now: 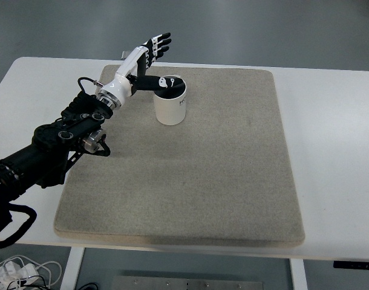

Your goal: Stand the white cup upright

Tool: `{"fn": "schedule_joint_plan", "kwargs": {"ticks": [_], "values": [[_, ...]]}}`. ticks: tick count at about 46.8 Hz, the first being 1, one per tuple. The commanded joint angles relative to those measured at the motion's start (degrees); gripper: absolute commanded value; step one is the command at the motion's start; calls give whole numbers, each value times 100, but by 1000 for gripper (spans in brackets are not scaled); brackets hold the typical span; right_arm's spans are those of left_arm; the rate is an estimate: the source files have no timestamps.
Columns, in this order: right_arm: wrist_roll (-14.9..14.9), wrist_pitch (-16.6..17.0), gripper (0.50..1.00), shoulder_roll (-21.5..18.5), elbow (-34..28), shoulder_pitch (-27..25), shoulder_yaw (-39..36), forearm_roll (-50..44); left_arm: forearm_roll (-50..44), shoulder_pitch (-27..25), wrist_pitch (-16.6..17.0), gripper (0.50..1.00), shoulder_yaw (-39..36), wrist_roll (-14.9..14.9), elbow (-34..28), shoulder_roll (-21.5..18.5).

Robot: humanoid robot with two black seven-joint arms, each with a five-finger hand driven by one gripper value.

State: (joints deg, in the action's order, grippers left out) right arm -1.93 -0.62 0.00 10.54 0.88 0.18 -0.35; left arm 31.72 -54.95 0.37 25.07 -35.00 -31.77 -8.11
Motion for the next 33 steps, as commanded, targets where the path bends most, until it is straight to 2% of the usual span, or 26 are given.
{"fn": "schedule_joint_plan", "kwargs": {"ticks": [1,11,21,33], "values": [[-1,0,952,0,0,0,0,0,-16,-33,-54,996,226,0,-154,-85],[-1,0,952,0,0,0,0,0,-481,-218,-151,996,675,0,-66,-165],[-1,0,952,0,0,0,0,0,-1422,-429,-406,994,666,0,619,-94],[-1,0,952,0,0,0,-18,0,-3408,-473,-801,994,684,28,883,-120]]}}
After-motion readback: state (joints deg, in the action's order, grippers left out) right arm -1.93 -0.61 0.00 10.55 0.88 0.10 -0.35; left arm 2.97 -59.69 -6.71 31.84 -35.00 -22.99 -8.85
